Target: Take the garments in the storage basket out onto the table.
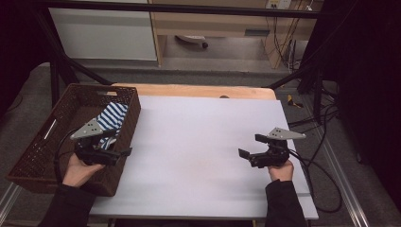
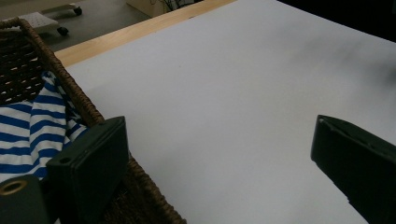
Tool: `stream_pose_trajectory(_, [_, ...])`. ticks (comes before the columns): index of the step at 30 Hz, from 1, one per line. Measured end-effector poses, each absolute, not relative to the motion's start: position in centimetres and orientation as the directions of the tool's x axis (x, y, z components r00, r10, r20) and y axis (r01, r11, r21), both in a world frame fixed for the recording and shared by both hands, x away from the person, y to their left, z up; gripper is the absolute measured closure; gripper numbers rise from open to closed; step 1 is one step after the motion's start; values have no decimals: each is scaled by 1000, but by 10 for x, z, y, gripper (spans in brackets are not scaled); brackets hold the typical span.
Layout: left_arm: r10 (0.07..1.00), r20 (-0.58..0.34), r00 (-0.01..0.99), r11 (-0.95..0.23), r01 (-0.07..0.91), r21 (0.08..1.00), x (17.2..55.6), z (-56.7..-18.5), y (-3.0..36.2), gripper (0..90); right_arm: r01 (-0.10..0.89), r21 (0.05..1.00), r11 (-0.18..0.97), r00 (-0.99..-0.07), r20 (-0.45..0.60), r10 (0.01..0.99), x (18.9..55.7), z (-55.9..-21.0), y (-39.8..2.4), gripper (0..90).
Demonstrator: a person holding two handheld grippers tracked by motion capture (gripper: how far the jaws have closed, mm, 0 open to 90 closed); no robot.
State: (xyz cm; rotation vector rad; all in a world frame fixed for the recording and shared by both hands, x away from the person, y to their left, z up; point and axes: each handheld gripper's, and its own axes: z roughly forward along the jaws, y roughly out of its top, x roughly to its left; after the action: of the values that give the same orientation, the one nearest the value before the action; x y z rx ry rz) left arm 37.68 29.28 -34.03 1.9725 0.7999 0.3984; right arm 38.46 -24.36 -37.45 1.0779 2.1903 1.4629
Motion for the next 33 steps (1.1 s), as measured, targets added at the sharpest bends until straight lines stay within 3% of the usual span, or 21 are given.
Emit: stream_pose_trajectory(33, [717,-39,696,-345,402,848,379,-335,307,39,432,880,200,-676,168,718,385,-376,-244,42])
